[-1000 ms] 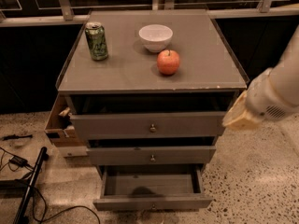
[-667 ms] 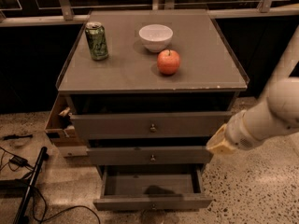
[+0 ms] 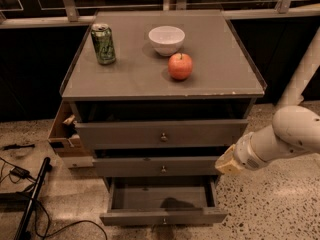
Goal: Close bottom drawer
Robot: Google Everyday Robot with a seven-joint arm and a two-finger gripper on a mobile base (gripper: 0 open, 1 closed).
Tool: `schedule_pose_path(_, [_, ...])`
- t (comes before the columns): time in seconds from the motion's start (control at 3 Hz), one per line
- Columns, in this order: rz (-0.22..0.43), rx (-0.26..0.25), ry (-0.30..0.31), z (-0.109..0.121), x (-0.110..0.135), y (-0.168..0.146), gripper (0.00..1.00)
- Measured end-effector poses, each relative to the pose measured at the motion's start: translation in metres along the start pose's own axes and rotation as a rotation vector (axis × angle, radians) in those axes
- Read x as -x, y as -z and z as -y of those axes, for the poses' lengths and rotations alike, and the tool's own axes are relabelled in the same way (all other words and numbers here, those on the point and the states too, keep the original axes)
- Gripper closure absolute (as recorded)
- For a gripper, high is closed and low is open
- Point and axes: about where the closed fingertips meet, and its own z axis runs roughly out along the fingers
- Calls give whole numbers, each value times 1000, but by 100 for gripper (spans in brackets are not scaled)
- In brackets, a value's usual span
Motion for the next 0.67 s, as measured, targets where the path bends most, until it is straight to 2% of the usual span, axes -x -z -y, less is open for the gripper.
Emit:
schedule_pose_path(0.33, [-11, 3, -23, -4, -24, -19, 100])
schedule_pose_path(0.67, [-10, -8, -76, -14, -87, -67, 100])
